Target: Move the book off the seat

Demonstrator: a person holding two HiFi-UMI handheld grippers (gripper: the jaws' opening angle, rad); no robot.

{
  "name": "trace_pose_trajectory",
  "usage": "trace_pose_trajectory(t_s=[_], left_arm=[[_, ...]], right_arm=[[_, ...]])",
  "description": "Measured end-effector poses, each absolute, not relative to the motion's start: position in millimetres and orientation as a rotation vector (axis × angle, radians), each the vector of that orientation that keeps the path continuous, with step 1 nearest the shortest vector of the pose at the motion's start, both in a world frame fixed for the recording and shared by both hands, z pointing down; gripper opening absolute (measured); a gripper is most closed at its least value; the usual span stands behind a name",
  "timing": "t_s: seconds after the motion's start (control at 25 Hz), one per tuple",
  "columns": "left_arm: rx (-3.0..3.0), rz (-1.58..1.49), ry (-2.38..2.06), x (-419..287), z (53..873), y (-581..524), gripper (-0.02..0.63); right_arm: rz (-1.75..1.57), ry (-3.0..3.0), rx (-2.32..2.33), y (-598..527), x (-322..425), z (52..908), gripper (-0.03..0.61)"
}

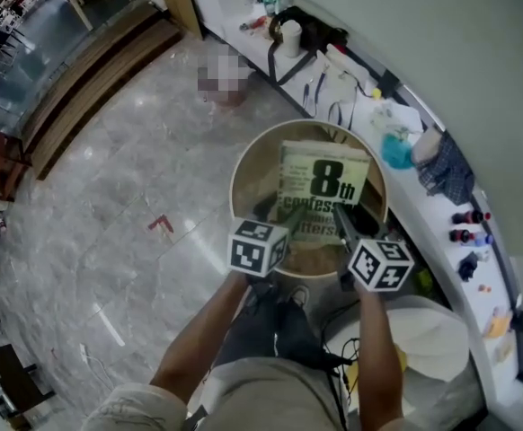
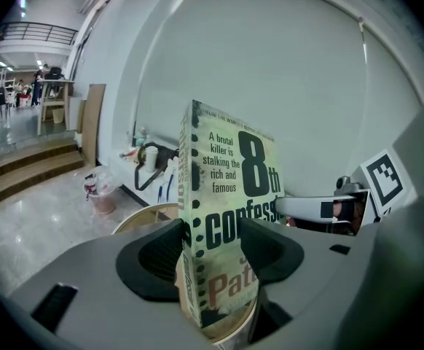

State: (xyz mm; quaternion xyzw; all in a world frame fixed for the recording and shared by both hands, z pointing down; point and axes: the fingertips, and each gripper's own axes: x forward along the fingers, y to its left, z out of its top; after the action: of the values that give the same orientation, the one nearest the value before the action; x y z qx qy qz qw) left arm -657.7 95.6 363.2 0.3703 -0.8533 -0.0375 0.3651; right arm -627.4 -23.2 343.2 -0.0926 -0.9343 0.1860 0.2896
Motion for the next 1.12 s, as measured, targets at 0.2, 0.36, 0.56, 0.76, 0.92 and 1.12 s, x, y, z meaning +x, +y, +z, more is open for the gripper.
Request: trace_pose_trajectory(t_s=[0.2, 0.36, 0.56, 0.76, 0.92, 1.12], left_arm=[[0.962, -0.109, -2.131, -691, 404, 113, 0.256], [0.957, -0.131, -2.065, -706, 451, 125, 0.256], [0.933, -0.161, -1.976, -708, 490, 137, 0.256], [0.883, -0.148, -1.922, -708, 529, 143, 0.256], [0.858, -0.115, -1.897, -706, 555, 140, 0.256], [0.813, -0.132, -1.878, -703, 585, 130, 0.256]], right_arm=[[0.504, -2.454, -0.203, -5, -657, 382, 0.189], [0.502, -2.401, -0.172, 6, -673, 419, 0.189], [0.530, -2.348, -0.144, 19, -678, 459, 0.189], [0.614, -2.291, -0.146, 21, -681, 497, 0.189], [0.622, -2.248, -0.169, 18, -679, 528, 0.189], [0.620, -2.197, -0.184, 9, -675, 565, 0.189]])
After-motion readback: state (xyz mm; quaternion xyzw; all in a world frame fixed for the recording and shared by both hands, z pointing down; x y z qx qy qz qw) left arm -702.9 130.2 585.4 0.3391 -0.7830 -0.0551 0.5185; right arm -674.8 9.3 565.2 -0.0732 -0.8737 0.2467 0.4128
